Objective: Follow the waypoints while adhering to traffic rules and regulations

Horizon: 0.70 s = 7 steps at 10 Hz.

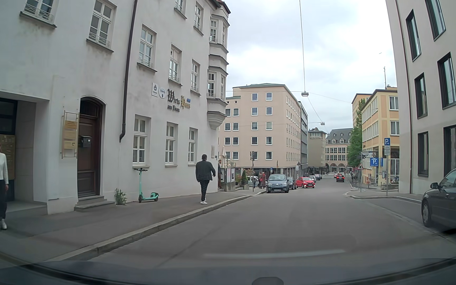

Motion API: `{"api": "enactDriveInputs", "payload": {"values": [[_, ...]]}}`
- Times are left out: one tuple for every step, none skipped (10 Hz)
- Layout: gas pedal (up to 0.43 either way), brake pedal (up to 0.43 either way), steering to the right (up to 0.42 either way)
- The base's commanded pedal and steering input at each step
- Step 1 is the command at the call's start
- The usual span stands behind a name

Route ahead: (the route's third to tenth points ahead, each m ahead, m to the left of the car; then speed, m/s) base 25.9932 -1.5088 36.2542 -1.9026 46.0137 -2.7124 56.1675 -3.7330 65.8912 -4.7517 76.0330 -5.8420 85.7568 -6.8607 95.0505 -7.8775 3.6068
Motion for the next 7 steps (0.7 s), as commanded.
{"api": "enactDriveInputs", "payload": {"values": [[0.118,0.000,0.182],[0.118,0.000,0.182],[0.118,0.000,0.181],[0.118,0.000,0.181],[0.110,0.000,0.181],[0.098,0.000,0.180],[0.087,0.000,0.179]]}}
